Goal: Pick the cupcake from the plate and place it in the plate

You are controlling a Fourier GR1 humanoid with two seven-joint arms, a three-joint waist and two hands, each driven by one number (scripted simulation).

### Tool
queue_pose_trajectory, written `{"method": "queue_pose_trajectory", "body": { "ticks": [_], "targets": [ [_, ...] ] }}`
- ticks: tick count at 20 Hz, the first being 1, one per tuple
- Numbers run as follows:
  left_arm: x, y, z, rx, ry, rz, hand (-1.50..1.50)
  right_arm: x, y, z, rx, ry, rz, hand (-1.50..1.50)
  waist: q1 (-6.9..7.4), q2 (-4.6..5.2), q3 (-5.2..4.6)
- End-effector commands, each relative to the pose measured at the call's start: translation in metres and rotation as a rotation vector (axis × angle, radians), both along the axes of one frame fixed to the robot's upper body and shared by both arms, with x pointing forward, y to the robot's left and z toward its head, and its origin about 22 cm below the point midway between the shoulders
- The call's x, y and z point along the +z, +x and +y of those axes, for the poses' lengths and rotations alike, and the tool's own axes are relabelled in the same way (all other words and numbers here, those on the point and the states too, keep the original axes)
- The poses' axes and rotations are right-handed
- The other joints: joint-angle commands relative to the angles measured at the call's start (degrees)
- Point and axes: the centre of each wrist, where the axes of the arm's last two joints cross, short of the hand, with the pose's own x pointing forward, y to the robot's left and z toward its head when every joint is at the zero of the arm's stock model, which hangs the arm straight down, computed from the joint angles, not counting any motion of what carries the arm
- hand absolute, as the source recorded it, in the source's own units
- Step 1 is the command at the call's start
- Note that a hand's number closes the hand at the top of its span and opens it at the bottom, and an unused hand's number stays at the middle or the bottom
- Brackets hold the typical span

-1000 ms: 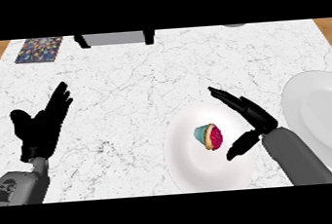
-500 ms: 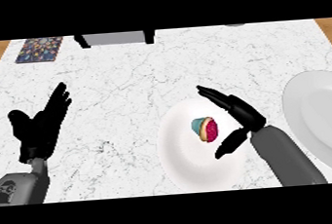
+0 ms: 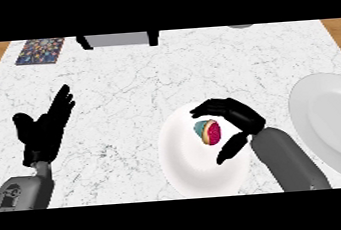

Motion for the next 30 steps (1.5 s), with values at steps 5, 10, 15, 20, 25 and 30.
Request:
{"method": "queue_pose_trajectory", "body": {
  "ticks": [5, 10, 15, 20, 25, 30],
  "targets": [
    [0.0, -0.007, -0.004, 0.006, 0.018, 0.008, 0.0, -0.011, -0.011, 0.018, 0.049, 0.071, -0.033, 1.5, 0.19, 0.54, 0.71],
    [-0.003, 0.001, 0.008, 0.002, -0.016, 0.003, 0.0, -0.007, -0.018, 0.025, 0.023, 0.132, -0.028, 1.5, -0.19, 0.51, 0.68],
    [-0.007, -0.01, 0.009, 0.038, 0.005, 0.007, 0.0, -0.003, -0.026, 0.017, -0.293, -0.013, -0.066, 1.5, -1.52, -0.08, 0.53],
    [-0.007, -0.014, 0.023, 0.064, 0.015, 0.026, 0.0, -0.02, -0.039, -0.037, -0.625, -0.393, 0.045, 1.5, -3.64, -0.89, 0.1],
    [-0.011, -0.02, 0.021, 0.081, 0.002, 0.039, 0.0, 0.041, -0.033, -0.026, -0.893, -0.241, -0.217, 1.5, -4.85, -1.43, 0.33],
    [0.001, -0.013, 0.026, 0.098, 0.008, 0.016, 0.0, 0.088, -0.048, -0.032, -1.115, -0.227, -0.34, 1.5, -5.0, -1.04, 0.38]
  ]
}}
